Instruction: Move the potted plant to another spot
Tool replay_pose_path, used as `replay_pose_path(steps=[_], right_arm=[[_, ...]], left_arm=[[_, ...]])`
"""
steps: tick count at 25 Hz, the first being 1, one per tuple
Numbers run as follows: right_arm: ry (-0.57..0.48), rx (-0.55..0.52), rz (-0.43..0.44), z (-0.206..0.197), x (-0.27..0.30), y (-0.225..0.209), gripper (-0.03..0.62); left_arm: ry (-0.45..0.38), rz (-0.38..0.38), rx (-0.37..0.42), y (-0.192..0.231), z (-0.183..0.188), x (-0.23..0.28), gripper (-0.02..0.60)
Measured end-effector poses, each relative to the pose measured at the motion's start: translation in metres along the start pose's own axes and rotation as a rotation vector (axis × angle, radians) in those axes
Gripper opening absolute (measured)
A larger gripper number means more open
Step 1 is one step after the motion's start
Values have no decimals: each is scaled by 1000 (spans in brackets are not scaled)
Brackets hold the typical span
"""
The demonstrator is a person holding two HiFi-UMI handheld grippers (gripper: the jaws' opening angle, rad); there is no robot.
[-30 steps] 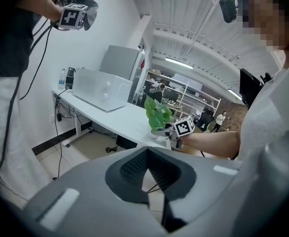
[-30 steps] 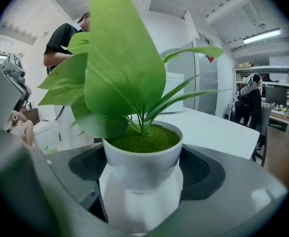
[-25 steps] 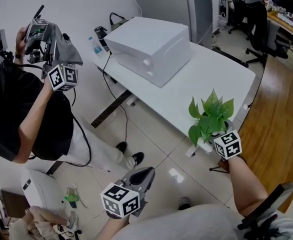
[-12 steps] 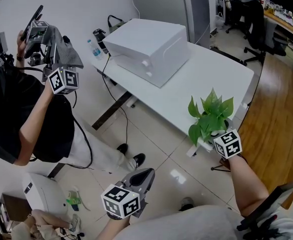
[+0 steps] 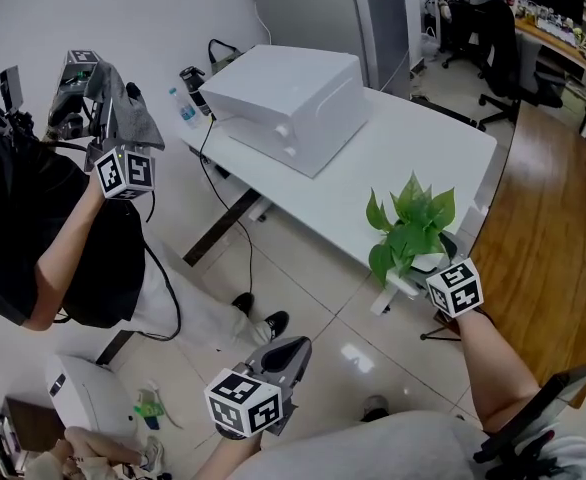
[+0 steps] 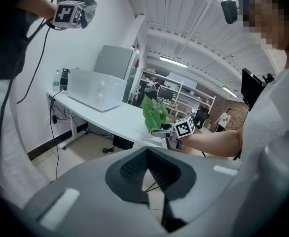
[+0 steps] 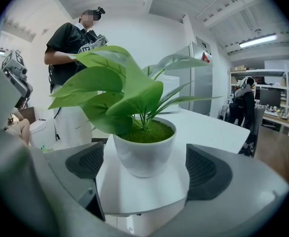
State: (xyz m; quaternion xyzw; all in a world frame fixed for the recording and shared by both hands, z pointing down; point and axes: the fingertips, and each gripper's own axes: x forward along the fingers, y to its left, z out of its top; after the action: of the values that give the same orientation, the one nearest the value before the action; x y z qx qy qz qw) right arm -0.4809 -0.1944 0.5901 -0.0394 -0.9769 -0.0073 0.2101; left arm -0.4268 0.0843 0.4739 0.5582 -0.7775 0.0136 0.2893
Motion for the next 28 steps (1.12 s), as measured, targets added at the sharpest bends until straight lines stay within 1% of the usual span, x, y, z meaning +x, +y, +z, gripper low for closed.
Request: replay_pose_path(steps=[4, 5, 7, 10, 12, 15, 18, 19, 23, 28], right_arm=[[-9, 13, -9, -1, -21, 1, 489], [-14, 15, -8, 0, -28, 1, 475], [-29, 23, -11, 3, -46, 0, 438], [-55, 37, -19, 9, -79, -3, 360], [-77, 49, -12, 12, -106, -1, 286], [-142, 103, 11, 12, -160, 7, 176], [-194, 140, 32, 6, -217, 18, 39], [-199, 151, 38, 1, -237, 22, 4], [-193, 208, 86, -30, -311, 45, 3], [-208, 291, 100, -61, -392, 62, 3]], left_arm=[[-5, -11, 10, -14, -1, -2, -3], [-5, -16, 14, -18, -2, -2, -3], [-7, -32, 24, -30, -2, -1, -3], [-16, -60, 35, -50, 0, 4, -3], [-20, -85, 42, -69, 1, 10, -3], [-10, -138, 54, -104, -6, 25, -3], [1, -203, 69, -150, -13, 42, -3], [2, -228, 74, -169, -15, 46, -3], [24, -319, 95, -243, -31, 57, -3], [80, -425, 123, -323, -62, 66, -3]])
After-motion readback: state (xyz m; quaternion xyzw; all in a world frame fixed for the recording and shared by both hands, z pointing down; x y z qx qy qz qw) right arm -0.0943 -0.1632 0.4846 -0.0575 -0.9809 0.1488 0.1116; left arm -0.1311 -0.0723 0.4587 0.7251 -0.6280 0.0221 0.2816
